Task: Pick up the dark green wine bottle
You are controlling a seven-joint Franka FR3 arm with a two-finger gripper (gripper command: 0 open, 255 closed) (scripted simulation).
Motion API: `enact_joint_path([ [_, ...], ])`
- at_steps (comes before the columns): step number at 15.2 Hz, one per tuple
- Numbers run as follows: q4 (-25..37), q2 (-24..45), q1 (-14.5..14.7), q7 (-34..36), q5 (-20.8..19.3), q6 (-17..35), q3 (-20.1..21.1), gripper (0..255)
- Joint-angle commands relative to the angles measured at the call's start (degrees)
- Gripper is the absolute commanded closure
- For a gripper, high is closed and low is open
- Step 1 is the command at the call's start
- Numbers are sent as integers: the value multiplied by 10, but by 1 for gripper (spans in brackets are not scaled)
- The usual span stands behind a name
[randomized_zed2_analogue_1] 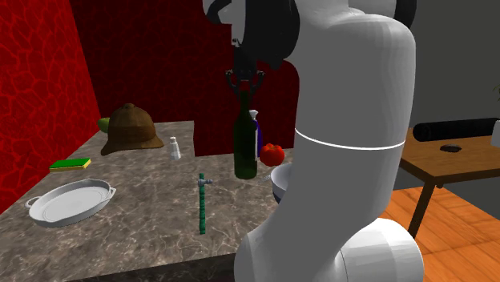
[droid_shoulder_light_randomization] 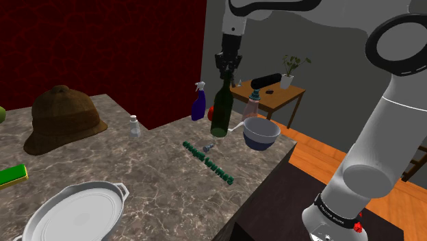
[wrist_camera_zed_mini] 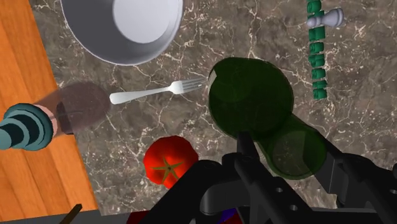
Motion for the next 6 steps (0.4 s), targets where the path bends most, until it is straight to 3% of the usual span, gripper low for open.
enact_joint_path([
  [1, 23, 5, 0, 0, 0, -19, 0, 255],
  [6, 58, 12, 0, 1, -1, -46, 0, 255],
])
